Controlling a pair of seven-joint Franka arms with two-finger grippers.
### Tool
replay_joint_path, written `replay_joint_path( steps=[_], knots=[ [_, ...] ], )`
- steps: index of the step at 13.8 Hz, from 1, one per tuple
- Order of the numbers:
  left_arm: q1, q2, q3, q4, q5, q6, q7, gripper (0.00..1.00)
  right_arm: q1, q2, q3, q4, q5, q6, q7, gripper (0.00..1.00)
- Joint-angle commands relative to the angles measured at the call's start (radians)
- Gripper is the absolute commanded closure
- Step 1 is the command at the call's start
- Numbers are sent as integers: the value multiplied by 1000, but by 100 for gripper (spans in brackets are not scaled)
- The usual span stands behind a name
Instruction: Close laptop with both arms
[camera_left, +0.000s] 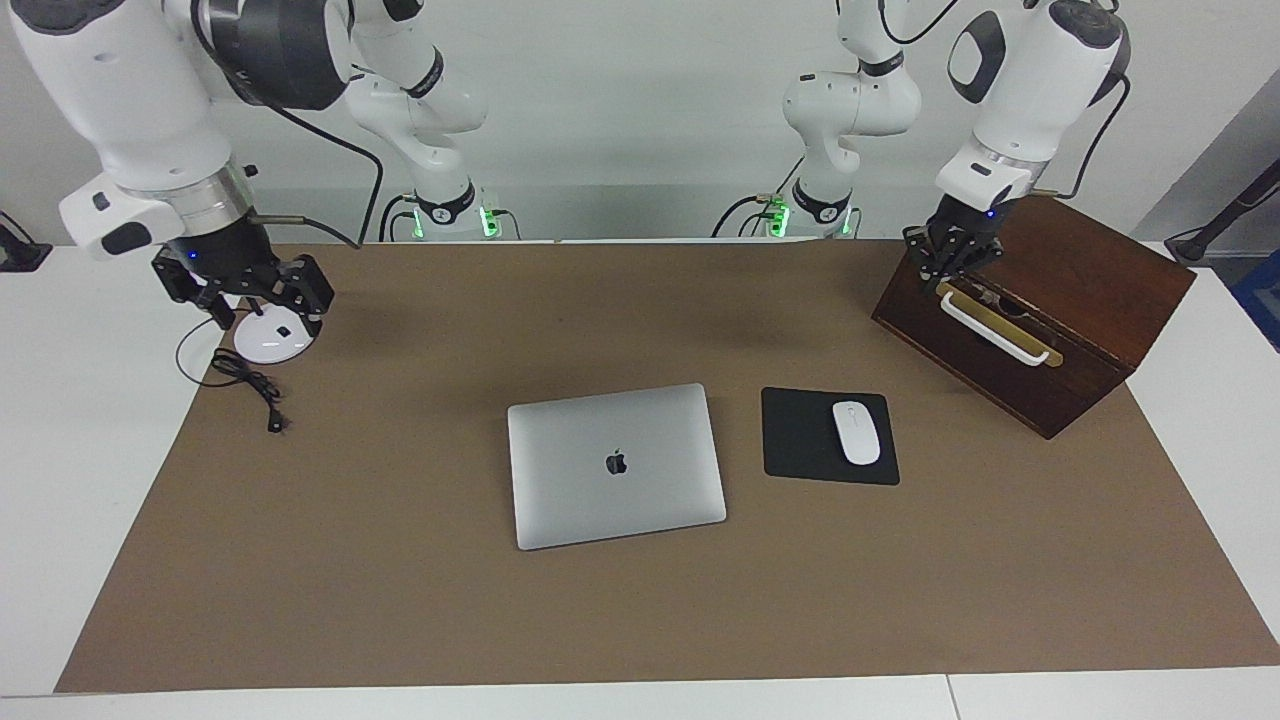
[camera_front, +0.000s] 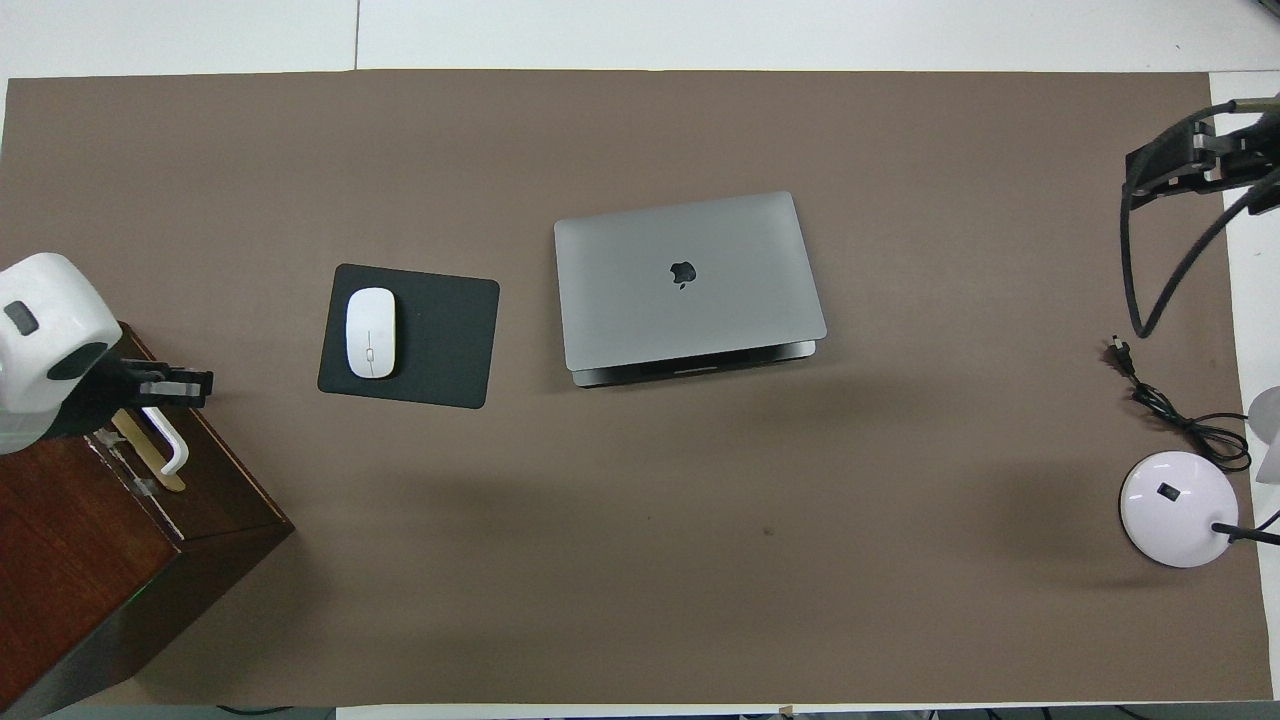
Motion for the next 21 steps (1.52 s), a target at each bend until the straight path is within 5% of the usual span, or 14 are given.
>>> replay_joint_path(
  steps=[1, 2, 7, 11, 21],
  knots=[
    [56, 23, -11, 71, 20, -70, 1, 25, -47, -19, 15, -10, 35, -32, -24, 0],
    [67, 25, -11, 85, 20, -81, -1, 0, -65, -40, 13, -42, 47, -12, -41, 0],
    [99, 28, -11, 138, 55, -137, -1, 0, -113, -218, 12, -378, 57, 227, -136, 0],
    [102, 104, -11, 264, 55, -197, -8, 0, -67, -238, -100, -377, 55, 227, -176, 0],
    [128, 243, -37, 404, 55, -243, -37, 0, -38, -235, -107, -371, 57, 213, -124, 0]
  ],
)
